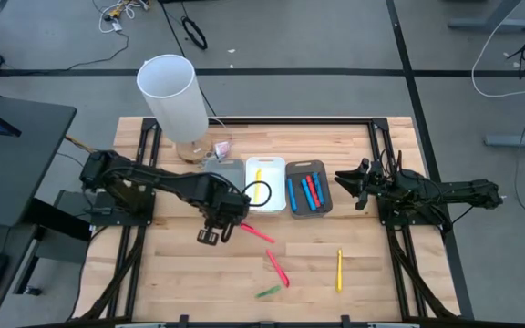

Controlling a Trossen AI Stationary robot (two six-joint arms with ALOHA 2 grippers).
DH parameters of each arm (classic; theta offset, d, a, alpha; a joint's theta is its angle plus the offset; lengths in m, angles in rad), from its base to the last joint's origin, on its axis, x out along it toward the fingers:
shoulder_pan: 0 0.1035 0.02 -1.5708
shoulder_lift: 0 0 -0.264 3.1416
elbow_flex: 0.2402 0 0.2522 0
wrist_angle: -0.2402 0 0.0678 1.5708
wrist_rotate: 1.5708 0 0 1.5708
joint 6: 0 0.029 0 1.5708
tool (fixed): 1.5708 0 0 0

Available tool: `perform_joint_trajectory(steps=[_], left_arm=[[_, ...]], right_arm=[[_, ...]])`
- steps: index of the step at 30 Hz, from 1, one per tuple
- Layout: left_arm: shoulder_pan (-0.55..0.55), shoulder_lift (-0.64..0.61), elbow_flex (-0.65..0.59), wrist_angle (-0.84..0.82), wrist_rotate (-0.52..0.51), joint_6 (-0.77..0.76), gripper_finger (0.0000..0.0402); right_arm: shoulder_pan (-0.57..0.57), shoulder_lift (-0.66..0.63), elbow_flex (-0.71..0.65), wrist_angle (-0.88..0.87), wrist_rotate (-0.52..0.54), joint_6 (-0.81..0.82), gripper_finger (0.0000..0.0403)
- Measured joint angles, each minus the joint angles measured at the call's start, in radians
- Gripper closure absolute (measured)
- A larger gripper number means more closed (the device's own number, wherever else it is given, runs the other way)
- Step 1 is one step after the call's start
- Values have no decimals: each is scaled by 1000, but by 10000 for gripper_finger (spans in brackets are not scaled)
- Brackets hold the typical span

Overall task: Pick & Place Markers
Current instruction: Put the pink pen into the gray bin

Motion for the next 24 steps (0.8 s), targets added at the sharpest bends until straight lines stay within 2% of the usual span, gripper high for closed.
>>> perform_joint_trajectory(steps=[7,11,15,24], left_arm=[[29,0,54,-53,0,73,362],[38,0,70,-52,0,64,363],[70,0,70,-52,3,-40,363],[204,0,70,-42,2,-405,363]], right_arm=[[0,0,0,0,0,0,292],[0,0,0,0,0,0,292],[0,0,0,0,0,0,292],[0,0,0,0,0,0,292]])
